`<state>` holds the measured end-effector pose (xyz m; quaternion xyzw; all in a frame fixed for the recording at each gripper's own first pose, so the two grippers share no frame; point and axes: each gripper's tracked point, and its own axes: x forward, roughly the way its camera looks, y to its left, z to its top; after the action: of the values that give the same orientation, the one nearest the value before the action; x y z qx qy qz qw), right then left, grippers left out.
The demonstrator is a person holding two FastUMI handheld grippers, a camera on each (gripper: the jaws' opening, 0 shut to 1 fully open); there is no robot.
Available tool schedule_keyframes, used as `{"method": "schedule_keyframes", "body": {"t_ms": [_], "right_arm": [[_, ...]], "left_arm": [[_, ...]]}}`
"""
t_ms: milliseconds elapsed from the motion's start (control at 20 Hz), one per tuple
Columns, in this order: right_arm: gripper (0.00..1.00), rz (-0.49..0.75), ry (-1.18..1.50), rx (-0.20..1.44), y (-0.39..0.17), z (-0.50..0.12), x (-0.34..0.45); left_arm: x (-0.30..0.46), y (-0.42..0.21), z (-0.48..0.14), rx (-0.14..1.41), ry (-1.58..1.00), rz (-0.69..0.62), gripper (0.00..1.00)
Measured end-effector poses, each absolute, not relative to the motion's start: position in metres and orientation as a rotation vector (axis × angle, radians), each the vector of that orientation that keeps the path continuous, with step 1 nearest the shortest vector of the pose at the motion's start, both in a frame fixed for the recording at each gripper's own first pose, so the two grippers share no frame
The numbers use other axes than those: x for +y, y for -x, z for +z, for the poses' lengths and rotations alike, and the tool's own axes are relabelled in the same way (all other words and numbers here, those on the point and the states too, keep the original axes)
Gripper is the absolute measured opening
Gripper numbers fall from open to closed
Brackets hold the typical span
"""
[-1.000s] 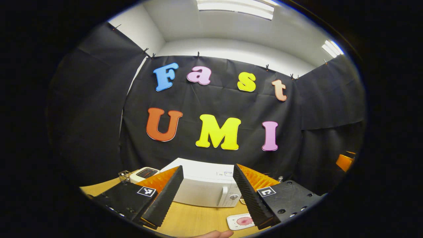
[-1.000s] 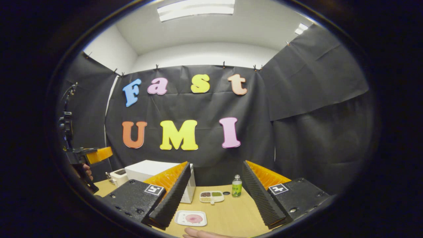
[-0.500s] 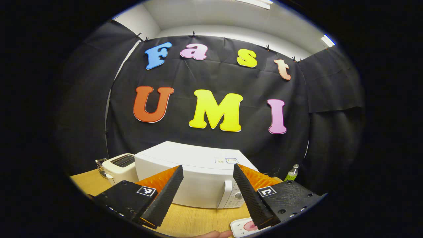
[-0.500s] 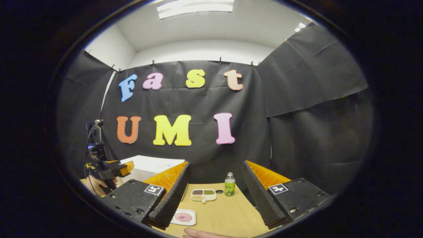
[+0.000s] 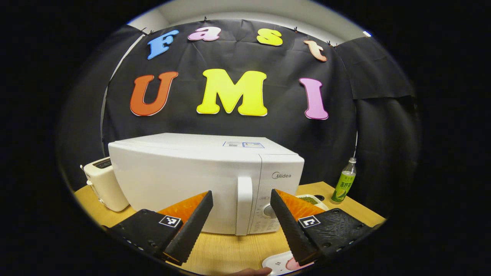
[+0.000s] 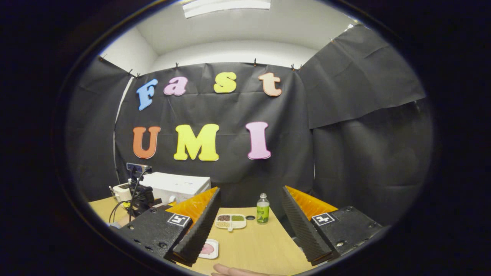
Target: Open the microwave oven with the left hand, put the food in, and close the microwave oven.
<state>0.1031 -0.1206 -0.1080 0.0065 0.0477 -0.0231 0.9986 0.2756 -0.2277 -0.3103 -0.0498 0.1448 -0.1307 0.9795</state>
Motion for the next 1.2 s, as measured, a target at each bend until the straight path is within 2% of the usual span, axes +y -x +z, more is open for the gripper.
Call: {"method": "schedule_keyframes", "body": {"t_ms": [100, 150, 200, 250, 500, 600, 700, 750, 800, 900, 950, 1200], "right_arm": [[1.00, -0.059, -0.013, 0.086, -0.107, -0.111, -0.130], [1.00, -0.067, -0.010, 0.081, -0.109, -0.114, -0.135], [1.00, -0.072, -0.009, 0.076, -0.110, -0.115, -0.138], [1.00, -0.074, -0.010, 0.073, -0.112, -0.118, -0.140], [1.00, -0.050, -0.032, 0.080, -0.118, -0.131, -0.141], [1.00, -0.012, -0.051, 0.062, -0.119, -0.130, -0.132], [1.00, 0.015, -0.051, 0.059, -0.120, -0.137, -0.128], [1.00, 0.021, -0.042, 0.055, -0.119, -0.138, -0.127], [1.00, 0.021, -0.030, 0.049, -0.119, -0.138, -0.128], [1.00, 0.015, -0.009, 0.029, -0.117, -0.136, -0.130], [1.00, 0.013, -0.002, 0.018, -0.116, -0.135, -0.130], [1.00, 0.010, 0.013, 0.029, -0.117, -0.142, -0.130]], "left_arm": [[-0.235, -0.283, -0.325, 0.306, 0.113, -0.266, 0.95], [-0.238, -0.286, -0.330, 0.307, 0.113, -0.267, 0.83], [-0.234, -0.291, -0.332, 0.301, 0.105, -0.241, 0.95], [-0.230, -0.295, -0.335, 0.290, 0.085, -0.218, 0.93], [-0.227, -0.295, -0.343, 0.251, -0.012, -0.215, 0.72], [-0.234, -0.299, -0.346, 0.250, 0.021, -0.233, 0.34], [-0.235, -0.294, -0.343, 0.251, 0.028, -0.226, 0.35], [-0.235, -0.297, -0.345, 0.249, 0.009, -0.218, 0.23], [-0.233, -0.297, -0.345, 0.248, -0.010, -0.216, 0.16], [-0.235, -0.291, -0.343, 0.250, 0.025, -0.223, 0.16], [-0.237, -0.293, -0.343, 0.267, 0.037, -0.230, 0.02], [-0.231, -0.275, -0.342, 0.278, 0.058, -0.257, 0.02]]}}
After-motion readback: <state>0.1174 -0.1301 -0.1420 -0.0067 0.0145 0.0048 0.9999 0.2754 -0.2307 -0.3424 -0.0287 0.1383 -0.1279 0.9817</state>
